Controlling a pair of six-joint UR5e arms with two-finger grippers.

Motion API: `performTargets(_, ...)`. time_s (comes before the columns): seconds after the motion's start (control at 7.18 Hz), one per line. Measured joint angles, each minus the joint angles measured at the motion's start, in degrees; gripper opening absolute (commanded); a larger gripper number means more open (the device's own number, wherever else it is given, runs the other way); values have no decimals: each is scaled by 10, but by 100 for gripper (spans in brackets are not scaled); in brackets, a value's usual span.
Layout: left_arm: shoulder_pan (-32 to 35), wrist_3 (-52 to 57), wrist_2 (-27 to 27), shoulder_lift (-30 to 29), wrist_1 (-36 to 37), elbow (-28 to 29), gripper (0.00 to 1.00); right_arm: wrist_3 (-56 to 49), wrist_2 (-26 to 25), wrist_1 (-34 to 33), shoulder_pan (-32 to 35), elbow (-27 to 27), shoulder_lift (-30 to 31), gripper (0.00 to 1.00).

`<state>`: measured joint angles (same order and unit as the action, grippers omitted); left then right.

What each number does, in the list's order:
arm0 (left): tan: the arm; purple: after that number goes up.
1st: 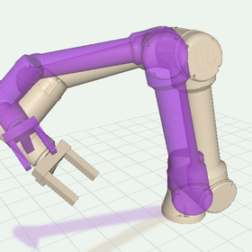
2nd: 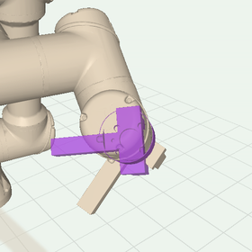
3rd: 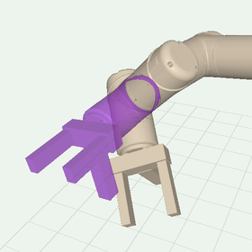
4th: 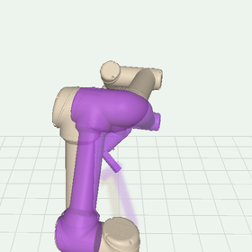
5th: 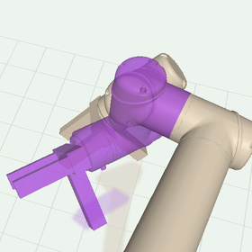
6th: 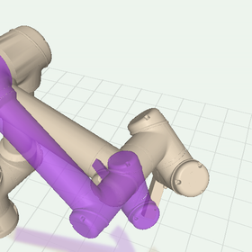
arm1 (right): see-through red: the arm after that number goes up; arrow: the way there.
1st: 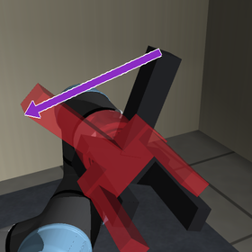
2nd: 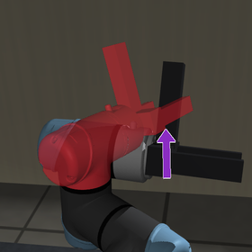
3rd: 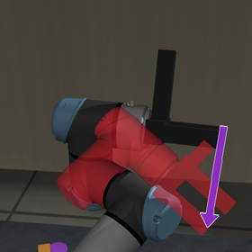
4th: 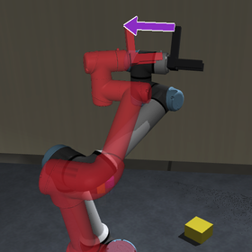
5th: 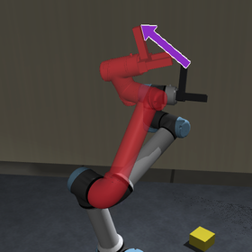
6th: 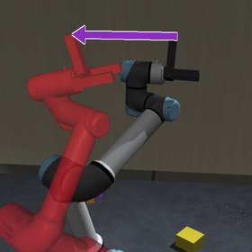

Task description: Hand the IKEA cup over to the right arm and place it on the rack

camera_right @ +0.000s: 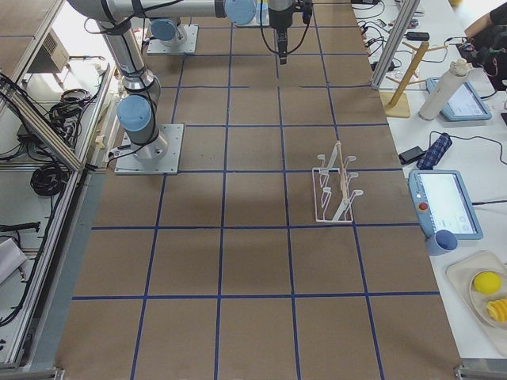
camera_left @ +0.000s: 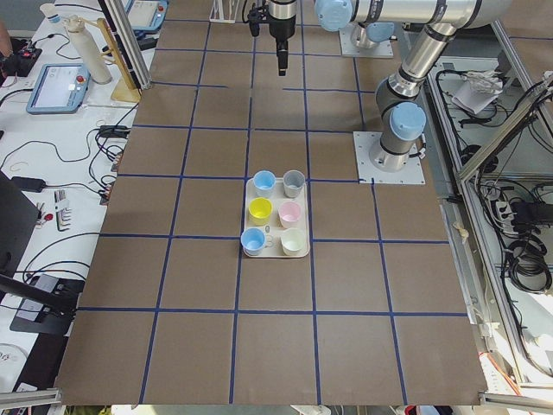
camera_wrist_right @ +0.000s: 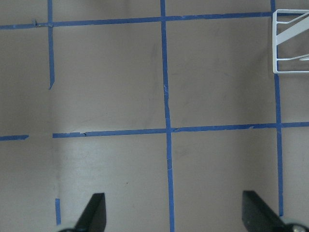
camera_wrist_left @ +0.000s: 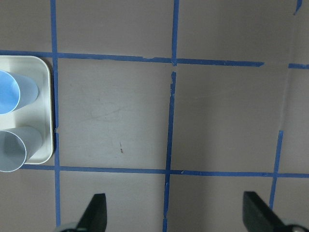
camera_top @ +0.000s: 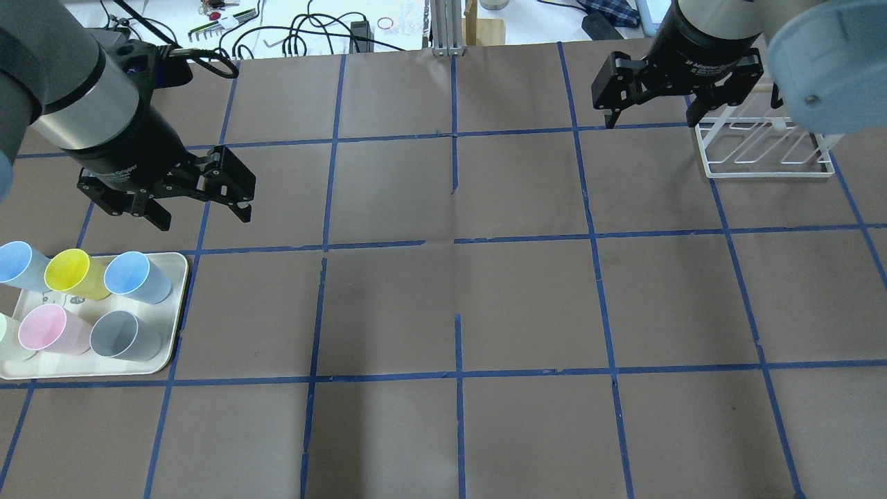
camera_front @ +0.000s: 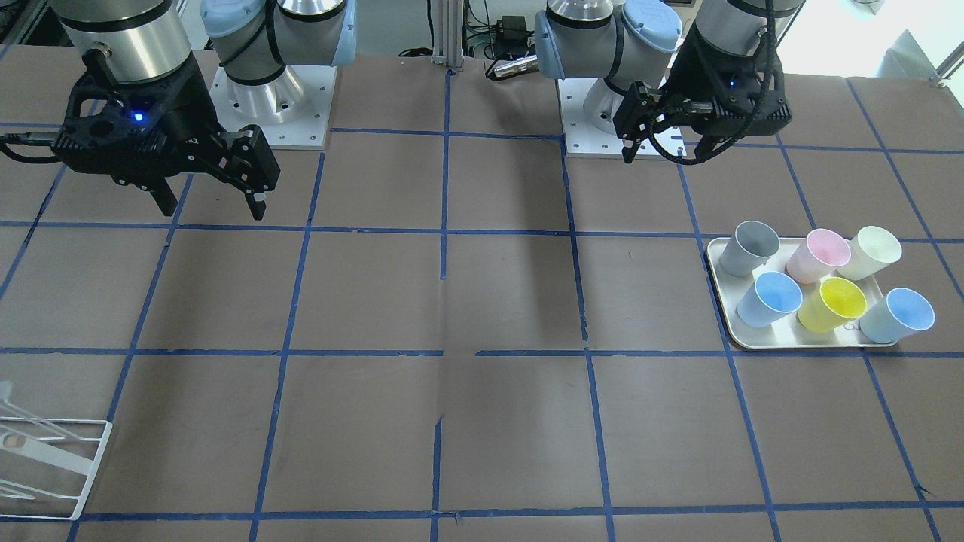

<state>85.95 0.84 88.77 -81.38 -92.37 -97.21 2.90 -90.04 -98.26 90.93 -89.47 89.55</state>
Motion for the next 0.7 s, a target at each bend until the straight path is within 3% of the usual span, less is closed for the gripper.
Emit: performTargets(0.7,0,4,0,3,0,0,100,1,0,1,2,-2,9,100)
